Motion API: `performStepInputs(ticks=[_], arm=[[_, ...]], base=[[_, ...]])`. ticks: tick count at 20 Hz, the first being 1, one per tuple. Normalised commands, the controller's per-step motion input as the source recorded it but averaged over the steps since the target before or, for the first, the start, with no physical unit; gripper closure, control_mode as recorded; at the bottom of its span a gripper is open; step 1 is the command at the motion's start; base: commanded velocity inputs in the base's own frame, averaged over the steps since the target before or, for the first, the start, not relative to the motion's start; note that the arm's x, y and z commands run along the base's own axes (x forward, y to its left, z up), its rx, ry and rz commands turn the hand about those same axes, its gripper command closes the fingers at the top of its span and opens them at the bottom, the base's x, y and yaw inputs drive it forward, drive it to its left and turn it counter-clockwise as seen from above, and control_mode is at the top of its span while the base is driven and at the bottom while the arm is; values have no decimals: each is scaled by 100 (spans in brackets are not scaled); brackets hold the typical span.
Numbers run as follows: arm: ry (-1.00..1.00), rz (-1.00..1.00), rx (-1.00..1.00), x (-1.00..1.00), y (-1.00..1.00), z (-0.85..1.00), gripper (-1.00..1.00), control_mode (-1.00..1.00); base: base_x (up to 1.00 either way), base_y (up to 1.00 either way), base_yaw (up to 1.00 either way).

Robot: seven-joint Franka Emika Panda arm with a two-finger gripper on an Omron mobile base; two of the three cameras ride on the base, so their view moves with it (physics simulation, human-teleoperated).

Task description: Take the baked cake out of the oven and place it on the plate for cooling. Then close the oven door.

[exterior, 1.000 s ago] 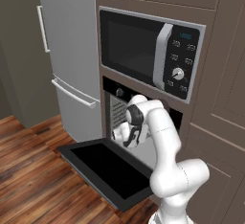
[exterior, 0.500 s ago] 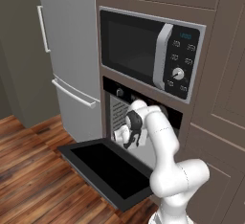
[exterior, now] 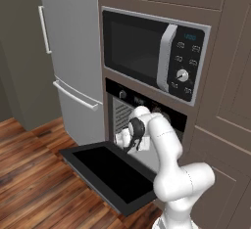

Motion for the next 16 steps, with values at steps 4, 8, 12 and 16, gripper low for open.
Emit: performStepInputs(ticks=[4,8,12,16], arm=[[28,5,9,2,4,-52,100,-100],[31,5,11,0,27,-56,100,-100],[36,6,15,0,46,-58,100,-100],[41,9,23,-4,47,-55,100,-100]], base=[[0,0,0],[0,0,0],[0,0,0],[0,0,0]])
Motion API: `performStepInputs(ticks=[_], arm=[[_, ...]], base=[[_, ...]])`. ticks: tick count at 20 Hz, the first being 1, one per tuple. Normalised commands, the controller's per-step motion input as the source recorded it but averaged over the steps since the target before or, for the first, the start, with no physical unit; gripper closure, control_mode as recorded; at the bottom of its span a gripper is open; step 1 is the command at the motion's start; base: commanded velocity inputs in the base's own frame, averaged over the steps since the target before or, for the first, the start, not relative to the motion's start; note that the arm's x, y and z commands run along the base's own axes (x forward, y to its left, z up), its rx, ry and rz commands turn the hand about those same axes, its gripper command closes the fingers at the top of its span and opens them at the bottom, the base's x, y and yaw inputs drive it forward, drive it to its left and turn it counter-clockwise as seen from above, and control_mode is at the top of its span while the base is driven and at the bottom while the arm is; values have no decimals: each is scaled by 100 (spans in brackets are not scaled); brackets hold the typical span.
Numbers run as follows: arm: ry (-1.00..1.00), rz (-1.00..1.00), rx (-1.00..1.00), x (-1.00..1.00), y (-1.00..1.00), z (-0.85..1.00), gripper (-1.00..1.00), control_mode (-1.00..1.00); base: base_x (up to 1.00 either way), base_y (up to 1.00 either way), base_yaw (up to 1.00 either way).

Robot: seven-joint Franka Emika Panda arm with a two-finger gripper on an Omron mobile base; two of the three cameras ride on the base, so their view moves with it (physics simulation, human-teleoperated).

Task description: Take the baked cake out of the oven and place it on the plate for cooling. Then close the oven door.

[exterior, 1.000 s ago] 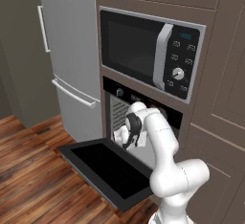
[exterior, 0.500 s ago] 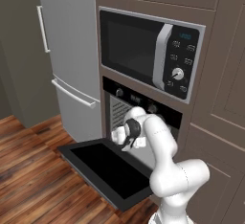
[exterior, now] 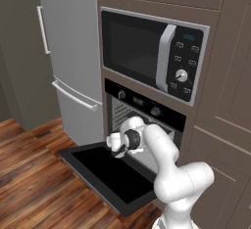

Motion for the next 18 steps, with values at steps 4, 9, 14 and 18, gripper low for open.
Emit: performStepInputs(ticks=[4,9,14,18], arm=[[50,10,35,-12,44,-53,100,-100],[55,9,39,-16,46,-56,100,-100],[55,10,40,-29,45,-60,100,-100],[52,11,40,-43,48,-66,100,-100]], base=[[0,0,0],[0,0,0],[0,0,0],[0,0,0]])
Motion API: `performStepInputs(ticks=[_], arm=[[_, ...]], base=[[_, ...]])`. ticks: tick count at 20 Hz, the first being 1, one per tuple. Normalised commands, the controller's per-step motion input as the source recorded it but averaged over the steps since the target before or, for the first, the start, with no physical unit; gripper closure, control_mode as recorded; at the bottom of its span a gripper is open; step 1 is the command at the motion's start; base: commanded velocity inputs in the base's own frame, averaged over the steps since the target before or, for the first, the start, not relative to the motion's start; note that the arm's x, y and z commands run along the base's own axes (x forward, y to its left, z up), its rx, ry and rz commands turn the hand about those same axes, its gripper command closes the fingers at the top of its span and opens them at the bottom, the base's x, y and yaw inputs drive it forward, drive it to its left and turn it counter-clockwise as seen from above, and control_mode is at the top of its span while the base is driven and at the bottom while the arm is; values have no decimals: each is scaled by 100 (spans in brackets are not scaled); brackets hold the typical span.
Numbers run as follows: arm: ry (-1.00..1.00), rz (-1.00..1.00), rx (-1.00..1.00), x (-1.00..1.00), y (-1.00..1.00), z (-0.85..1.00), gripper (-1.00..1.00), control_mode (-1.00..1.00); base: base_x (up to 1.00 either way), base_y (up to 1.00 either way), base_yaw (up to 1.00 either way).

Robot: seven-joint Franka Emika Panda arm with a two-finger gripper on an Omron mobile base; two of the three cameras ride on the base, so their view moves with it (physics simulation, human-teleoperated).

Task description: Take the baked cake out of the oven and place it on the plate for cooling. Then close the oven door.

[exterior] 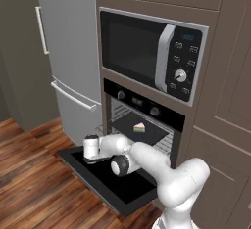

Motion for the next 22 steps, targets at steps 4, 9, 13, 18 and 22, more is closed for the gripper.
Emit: performStepInputs(ticks=[4,9,13,18,22], arm=[[52,13,40,-50,51,-72,100,-100],[52,14,40,-58,53,-74,100,-100],[39,15,38,-69,52,-53,100,-100],[-4,6,26,-99,35,29,100,-100],[-58,0,15,-100,5,100,100,-100]], base=[[0,0,0],[0,0,0],[0,0,0],[0,0,0],[0,0,0]])
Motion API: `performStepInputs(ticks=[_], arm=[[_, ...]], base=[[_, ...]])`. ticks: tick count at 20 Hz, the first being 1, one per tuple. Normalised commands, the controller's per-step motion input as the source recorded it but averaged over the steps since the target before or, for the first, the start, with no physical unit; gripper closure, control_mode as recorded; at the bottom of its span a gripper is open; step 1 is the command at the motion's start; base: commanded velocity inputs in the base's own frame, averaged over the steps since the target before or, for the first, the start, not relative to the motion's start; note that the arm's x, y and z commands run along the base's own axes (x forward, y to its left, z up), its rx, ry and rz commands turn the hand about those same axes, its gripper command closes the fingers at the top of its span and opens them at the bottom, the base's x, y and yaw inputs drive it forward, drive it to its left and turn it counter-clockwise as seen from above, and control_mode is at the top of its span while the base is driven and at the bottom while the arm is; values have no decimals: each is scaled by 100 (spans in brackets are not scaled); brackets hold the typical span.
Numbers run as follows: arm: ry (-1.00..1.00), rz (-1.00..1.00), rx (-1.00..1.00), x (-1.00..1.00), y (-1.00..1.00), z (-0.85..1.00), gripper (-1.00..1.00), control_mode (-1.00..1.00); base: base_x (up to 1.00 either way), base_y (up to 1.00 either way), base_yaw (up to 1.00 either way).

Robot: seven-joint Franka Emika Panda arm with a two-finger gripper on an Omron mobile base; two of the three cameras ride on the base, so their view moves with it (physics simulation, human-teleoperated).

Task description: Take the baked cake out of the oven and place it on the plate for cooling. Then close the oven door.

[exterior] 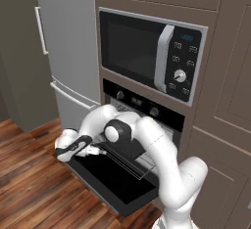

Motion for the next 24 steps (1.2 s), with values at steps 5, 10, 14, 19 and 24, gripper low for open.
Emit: performStepInputs(ticks=[5,10,14,19,24], arm=[[-76,-5,5,-77,0,100,100,-100],[-68,-12,2,-21,0,100,100,-100],[-52,-17,1,0,-11,91,100,-100],[-38,-14,0,10,-28,47,100,-100],[-12,-6,4,33,-41,2,-100,-100]], base=[[0,0,0],[0,0,0],[0,0,0],[0,0,0],[0,0,0]])
